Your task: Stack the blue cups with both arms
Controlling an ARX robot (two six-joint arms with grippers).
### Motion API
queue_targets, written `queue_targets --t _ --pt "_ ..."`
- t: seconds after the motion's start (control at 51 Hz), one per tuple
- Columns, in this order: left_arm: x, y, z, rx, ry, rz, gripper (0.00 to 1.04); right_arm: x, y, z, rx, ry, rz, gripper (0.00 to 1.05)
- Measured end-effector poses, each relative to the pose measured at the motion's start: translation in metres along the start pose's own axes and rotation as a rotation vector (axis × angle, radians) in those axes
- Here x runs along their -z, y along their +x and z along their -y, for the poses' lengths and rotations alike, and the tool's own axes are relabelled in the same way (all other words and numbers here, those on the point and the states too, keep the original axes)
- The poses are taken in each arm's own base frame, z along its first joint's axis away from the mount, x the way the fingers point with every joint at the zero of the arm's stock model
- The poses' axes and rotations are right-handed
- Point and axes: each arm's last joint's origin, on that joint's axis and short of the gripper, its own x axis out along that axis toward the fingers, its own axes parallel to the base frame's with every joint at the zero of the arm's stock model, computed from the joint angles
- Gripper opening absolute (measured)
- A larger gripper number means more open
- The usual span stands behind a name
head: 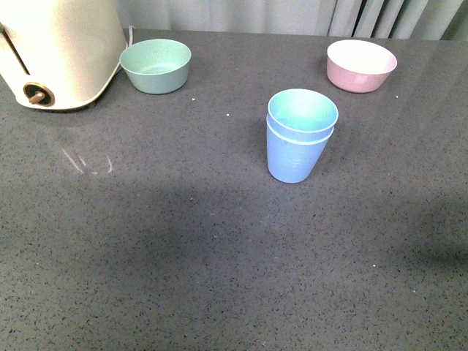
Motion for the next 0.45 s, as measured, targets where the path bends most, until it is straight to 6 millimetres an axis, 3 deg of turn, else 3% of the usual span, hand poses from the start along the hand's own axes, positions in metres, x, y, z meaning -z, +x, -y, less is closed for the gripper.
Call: queue_targets --t 0.451 --pt "0.0 0.0 0.0 0.0 0.0 0.0 0.96 0.0 0.0 0.0 0.0 0.0 0.0 0.96"
